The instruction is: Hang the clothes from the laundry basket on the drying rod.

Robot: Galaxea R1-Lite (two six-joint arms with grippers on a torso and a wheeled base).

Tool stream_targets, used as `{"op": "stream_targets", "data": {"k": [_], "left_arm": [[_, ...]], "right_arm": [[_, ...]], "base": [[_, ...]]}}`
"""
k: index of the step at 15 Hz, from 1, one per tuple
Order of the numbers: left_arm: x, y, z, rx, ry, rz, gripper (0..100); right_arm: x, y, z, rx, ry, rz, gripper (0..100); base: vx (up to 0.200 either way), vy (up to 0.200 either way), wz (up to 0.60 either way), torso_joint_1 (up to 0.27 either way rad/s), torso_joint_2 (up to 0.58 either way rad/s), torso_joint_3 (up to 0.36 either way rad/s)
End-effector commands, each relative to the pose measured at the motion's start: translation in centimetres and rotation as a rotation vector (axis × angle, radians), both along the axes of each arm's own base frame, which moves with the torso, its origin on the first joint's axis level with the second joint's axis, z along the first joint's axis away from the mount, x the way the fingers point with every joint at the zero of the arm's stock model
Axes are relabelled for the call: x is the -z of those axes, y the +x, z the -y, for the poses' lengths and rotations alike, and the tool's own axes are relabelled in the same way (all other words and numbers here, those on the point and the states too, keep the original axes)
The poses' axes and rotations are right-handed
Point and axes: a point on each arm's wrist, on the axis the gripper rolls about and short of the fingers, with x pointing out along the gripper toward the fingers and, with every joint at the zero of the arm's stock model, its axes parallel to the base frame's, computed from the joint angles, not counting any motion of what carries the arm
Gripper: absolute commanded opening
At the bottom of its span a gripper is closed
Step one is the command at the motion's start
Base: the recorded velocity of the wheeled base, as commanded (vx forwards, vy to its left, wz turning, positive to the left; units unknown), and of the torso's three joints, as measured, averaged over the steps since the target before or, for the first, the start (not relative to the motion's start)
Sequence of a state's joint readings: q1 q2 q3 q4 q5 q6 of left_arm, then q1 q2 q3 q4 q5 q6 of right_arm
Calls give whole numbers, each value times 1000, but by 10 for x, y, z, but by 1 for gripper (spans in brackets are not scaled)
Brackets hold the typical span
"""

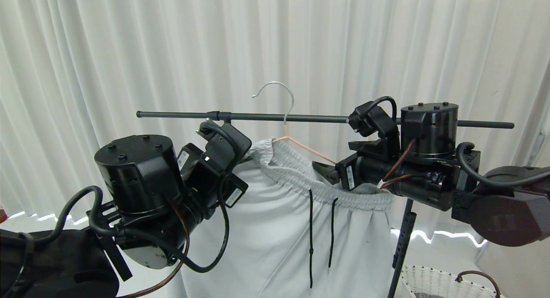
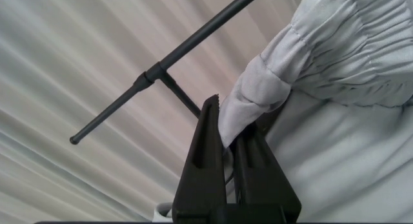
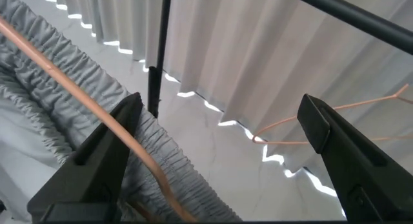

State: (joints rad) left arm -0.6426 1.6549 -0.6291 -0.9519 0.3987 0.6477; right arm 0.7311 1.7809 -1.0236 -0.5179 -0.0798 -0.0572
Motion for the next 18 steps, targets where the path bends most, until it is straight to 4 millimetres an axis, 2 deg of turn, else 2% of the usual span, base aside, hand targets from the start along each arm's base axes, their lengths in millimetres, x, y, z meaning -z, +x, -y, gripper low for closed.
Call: {"op": "stream_targets", "data": {"k": [1, 2, 3, 18], "left_arm": [[-1, 0, 0, -1, -3, 4, 0], [-1, 0, -1, -3, -3, 4, 0], [-1, 0, 0, -3, -2, 3, 0], [0, 0, 0, 1, -6, 0, 0]], "right_arm": [[4, 1, -3, -4, -6, -5, 100], [4, 0, -3, -6, -5, -4, 100], [4, 0, -4, -9, -4, -3, 0], [4, -13, -10, -45, 19, 20, 0]], "base": [[0, 0, 0, 0, 0, 0], [0, 0, 0, 0, 0, 0], [0, 0, 0, 0, 0, 0], [0, 0, 0, 0, 0, 0]]}}
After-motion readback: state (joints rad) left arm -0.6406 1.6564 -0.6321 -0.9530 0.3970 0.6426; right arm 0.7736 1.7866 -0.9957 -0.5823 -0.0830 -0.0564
